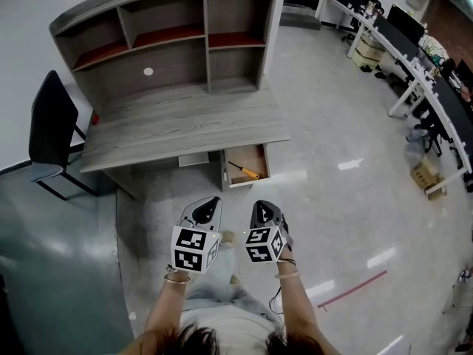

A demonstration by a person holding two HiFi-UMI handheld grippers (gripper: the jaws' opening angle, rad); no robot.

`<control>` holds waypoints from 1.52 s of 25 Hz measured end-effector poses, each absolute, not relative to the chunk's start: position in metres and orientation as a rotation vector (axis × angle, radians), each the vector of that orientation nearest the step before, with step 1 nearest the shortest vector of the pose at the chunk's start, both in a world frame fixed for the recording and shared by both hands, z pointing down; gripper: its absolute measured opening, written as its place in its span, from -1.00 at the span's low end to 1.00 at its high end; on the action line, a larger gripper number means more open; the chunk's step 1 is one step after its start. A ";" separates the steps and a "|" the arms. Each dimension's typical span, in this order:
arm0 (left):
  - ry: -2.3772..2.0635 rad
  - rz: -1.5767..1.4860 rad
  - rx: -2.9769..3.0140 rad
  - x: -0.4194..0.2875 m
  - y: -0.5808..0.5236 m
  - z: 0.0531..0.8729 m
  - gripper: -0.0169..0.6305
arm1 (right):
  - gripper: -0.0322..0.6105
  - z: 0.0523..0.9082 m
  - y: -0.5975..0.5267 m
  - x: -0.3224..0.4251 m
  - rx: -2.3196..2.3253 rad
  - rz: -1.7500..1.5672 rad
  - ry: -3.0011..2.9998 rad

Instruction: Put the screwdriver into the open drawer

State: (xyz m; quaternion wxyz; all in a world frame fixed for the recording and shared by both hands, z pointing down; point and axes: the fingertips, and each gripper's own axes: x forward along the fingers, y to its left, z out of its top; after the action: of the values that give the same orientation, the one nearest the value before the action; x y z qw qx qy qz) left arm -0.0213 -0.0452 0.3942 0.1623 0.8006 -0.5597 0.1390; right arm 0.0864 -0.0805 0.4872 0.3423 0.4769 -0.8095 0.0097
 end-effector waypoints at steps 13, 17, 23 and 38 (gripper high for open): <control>-1.578 0.390 2.387 -0.003 -0.006 0.371 -0.90 | -0.81 0.438 -0.032 0.111 1.390 0.028 -2.160; -1.573 0.374 2.410 0.003 0.005 0.362 -0.90 | -0.81 0.418 -0.015 0.114 1.428 0.016 -2.193; -1.564 0.351 2.436 0.012 0.023 0.349 -0.90 | -0.81 0.393 0.010 0.123 1.474 -0.007 -2.220; -1.539 0.342 2.460 0.012 0.050 0.335 -0.90 | -0.81 0.355 0.041 0.123 1.551 -0.009 -2.295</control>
State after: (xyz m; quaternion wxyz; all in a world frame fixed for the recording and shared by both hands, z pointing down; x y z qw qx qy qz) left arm 0.0116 0.0502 0.3351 0.1094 0.8368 -0.5236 0.1163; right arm 0.1225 0.0412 0.3553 0.1850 0.5503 -0.8142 -0.0032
